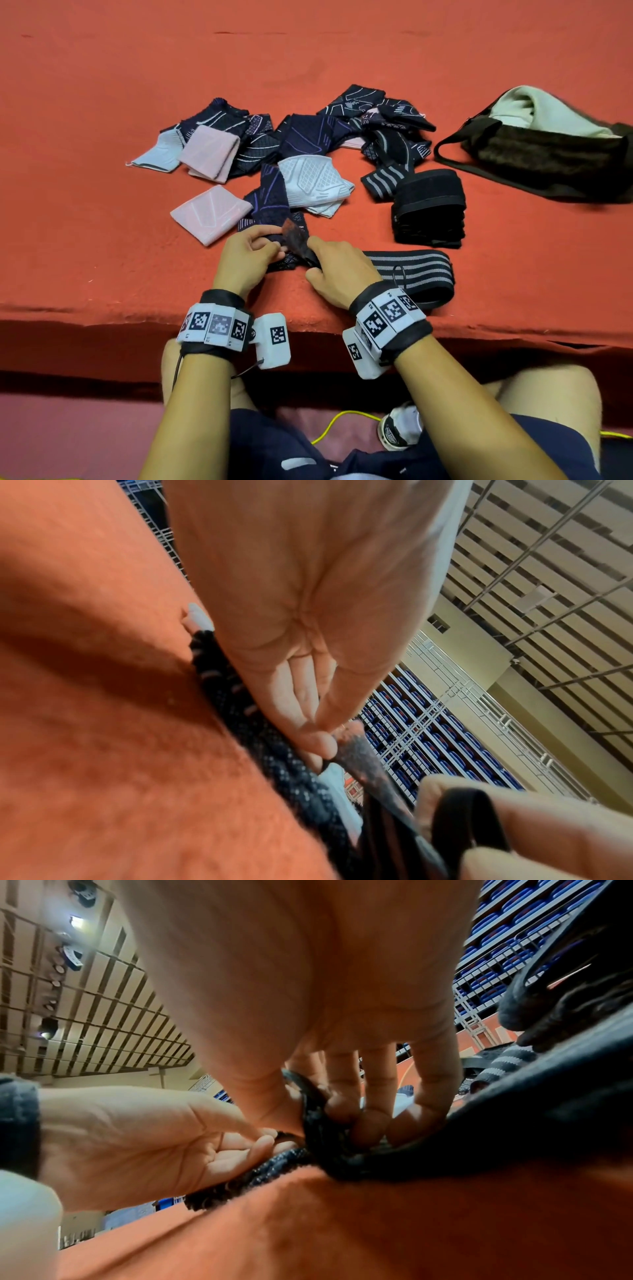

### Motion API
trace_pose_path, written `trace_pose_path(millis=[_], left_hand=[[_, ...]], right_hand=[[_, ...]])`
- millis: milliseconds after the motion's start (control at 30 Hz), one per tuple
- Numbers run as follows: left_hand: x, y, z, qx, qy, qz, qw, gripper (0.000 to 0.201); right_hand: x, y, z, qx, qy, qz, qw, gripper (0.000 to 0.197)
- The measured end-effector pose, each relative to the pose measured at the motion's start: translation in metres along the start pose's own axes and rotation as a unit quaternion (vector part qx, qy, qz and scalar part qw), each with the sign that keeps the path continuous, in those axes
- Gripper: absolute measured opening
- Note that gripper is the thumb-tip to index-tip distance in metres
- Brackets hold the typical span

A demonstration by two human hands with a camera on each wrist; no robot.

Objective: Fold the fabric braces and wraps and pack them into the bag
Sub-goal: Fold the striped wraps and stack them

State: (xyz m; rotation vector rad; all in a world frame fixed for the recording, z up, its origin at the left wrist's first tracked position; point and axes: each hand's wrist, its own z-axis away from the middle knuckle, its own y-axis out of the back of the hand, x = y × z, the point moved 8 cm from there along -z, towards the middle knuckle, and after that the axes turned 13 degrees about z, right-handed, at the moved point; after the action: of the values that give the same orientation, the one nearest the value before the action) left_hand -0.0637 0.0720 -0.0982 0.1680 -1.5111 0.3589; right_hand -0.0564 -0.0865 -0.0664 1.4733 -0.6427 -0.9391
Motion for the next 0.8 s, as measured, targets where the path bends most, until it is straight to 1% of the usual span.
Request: trace_pose_path(millis=[167, 233, 300, 367, 400, 467, 533, 600, 633, 700, 767, 800], left_hand=[[0.001, 0.000, 0.003, 0.013, 0.015, 0.033, 0.999, 0.029], [0.000, 0.011, 0.000, 0.051, 0.011, 0.043, 0.998, 0.032], [0.004, 0.030, -0.003, 0.110, -0.007, 0.048, 0.993, 0.035], [0.013, 0.040, -0.004, 0.132, -0.031, 0.061, 0.989, 0.037], [0.017, 0.039, -0.003, 0.122, -0.037, 0.068, 0.990, 0.036], [0.021, 0.024, 0.002, 0.063, -0.024, 0.055, 0.996, 0.028], [0.018, 0.006, 0.010, -0.010, 0.010, -0.008, 1.000, 0.025], [0.011, -0.001, 0.013, -0.053, 0.024, -0.088, 0.994, 0.027], [0.008, 0.000, 0.014, -0.063, 0.023, -0.112, 0.992, 0.028], [0.004, 0.002, 0.013, -0.064, 0.017, -0.153, 0.986, 0.038], [0.003, 0.001, 0.013, -0.067, 0.007, -0.232, 0.970, 0.046], [0.003, -0.001, 0.013, -0.066, 0.001, -0.266, 0.962, 0.047]], right_hand=[[0.003, 0.001, 0.002, -0.009, 0.004, -0.010, 1.000, 0.017], [0.008, 0.002, 0.005, -0.016, 0.002, -0.009, 1.000, 0.011], [0.015, 0.004, 0.008, -0.018, -0.011, -0.014, 1.000, 0.015], [0.017, 0.004, 0.011, -0.019, -0.015, -0.016, 1.000, 0.016], [0.016, 0.003, 0.012, -0.024, -0.011, -0.014, 1.000, 0.017], [0.010, -0.001, 0.013, -0.037, -0.002, -0.020, 0.999, 0.020], [0.010, -0.003, 0.013, -0.043, -0.011, -0.040, 0.998, 0.029], [0.014, -0.004, 0.013, -0.042, -0.026, -0.062, 0.997, 0.039], [0.017, -0.003, 0.013, -0.040, -0.033, -0.066, 0.996, 0.042], [0.023, 0.000, 0.015, -0.038, -0.042, -0.048, 0.997, 0.043], [0.026, 0.000, 0.018, -0.045, -0.047, -0.029, 0.997, 0.048], [0.028, -0.001, 0.019, -0.048, -0.053, -0.030, 0.997, 0.052]])
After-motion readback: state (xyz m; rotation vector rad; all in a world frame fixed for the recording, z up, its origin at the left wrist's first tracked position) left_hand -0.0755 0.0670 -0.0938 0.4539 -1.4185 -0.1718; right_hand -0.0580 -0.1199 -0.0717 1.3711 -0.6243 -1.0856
